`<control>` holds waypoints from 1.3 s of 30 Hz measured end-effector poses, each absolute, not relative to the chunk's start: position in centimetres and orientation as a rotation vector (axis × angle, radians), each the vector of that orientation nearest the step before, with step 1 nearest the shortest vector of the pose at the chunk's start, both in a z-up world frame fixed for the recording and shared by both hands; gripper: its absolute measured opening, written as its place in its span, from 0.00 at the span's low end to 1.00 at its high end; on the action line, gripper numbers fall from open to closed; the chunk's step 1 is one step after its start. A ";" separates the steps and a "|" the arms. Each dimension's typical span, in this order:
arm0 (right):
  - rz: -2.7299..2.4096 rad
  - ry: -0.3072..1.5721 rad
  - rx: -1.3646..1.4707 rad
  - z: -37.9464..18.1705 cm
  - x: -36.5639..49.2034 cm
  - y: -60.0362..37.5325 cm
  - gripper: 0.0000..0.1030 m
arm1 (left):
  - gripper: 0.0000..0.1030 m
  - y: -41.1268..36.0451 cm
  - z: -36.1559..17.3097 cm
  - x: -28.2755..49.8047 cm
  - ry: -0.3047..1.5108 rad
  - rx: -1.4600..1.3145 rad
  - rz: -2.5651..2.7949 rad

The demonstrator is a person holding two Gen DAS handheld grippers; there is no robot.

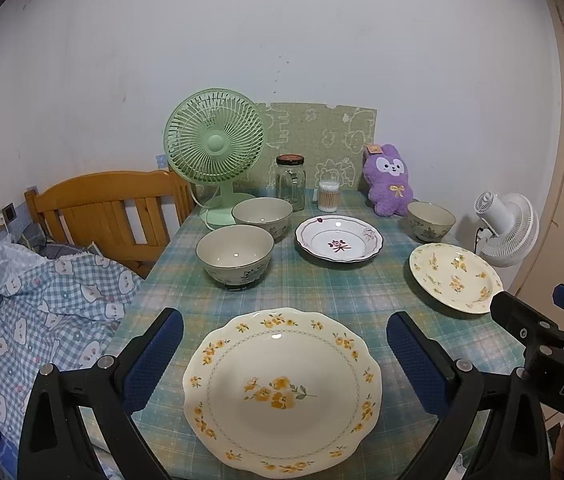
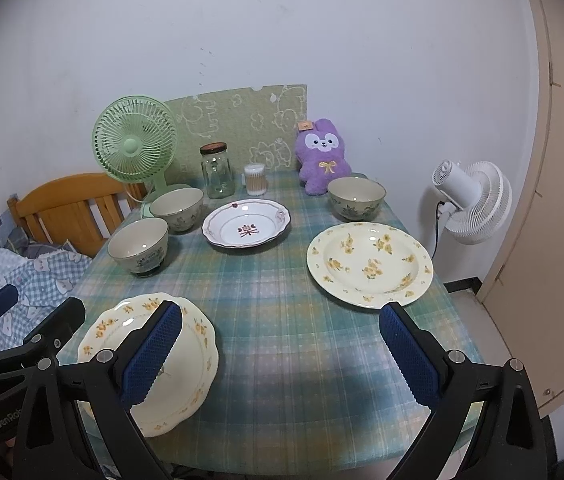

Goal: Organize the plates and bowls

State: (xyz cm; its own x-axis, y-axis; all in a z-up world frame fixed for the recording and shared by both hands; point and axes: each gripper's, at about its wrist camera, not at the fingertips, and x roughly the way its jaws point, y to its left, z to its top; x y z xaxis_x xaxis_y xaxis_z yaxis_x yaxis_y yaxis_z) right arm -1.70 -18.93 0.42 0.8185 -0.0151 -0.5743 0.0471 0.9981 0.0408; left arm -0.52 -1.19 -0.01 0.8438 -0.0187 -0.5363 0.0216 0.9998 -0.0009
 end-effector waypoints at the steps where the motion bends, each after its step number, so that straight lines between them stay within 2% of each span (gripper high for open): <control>1: -0.034 0.612 0.054 0.5 -1.6 -19.0 0.97 | 0.99 -1.2 0.0 -0.6 0.565 0.006 -0.021; 39: -0.057 0.606 0.051 0.7 -1.9 -19.5 0.97 | 0.99 -1.5 0.2 -1.2 0.550 0.012 -0.032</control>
